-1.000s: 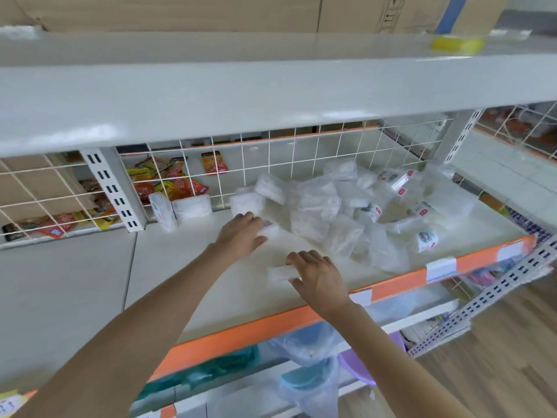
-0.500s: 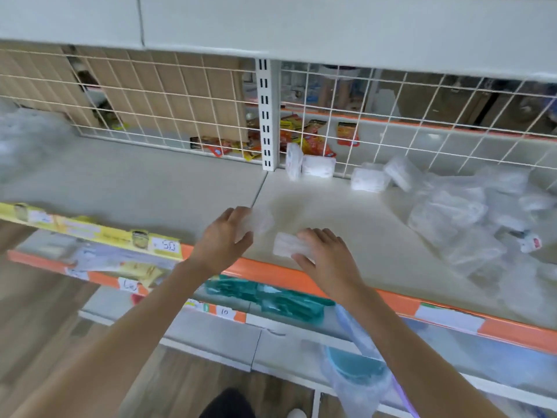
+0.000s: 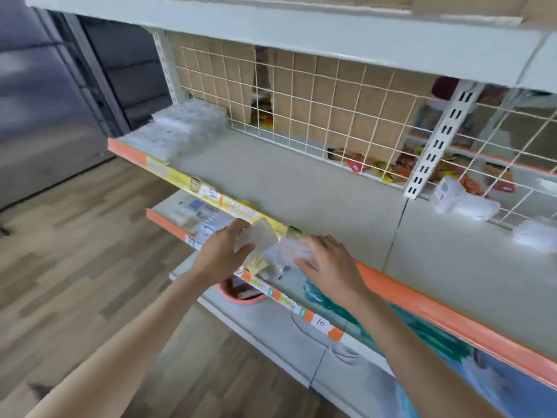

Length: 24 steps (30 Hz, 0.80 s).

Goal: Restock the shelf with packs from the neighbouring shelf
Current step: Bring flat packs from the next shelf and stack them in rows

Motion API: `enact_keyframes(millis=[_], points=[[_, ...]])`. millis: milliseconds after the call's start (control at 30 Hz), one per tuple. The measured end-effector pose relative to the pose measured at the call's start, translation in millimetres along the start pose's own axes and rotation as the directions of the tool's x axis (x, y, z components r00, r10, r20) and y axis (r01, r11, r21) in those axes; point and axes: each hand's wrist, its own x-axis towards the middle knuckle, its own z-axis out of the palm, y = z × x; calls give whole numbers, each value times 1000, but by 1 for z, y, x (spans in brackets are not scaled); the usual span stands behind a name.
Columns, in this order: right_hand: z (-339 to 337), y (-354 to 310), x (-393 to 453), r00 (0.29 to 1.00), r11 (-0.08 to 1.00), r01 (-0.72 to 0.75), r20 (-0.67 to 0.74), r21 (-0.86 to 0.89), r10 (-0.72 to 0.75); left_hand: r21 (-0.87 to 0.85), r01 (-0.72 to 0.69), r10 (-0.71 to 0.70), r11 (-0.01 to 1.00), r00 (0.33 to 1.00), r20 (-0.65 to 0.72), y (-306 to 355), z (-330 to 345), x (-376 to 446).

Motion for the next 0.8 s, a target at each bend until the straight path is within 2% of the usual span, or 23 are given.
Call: enact_keyframes(millis=[100, 267, 533, 800], points=[[33, -36, 29, 999, 999, 38, -17, 7, -38, -6, 5, -5, 1000, 1000, -28, -41, -31, 0], [64, -71, 60, 1000, 995, -15, 25, 100, 13, 12, -3, 3, 1000, 1000, -30, -85, -61, 3], [98, -69, 124, 997, 996, -55, -56, 76, 59, -39, 66, -68, 997, 996, -50, -130, -63, 42], [142, -53, 238, 978, 983, -117, -154, 139, 139, 37, -14, 15, 999, 999, -30, -166, -101, 155]])
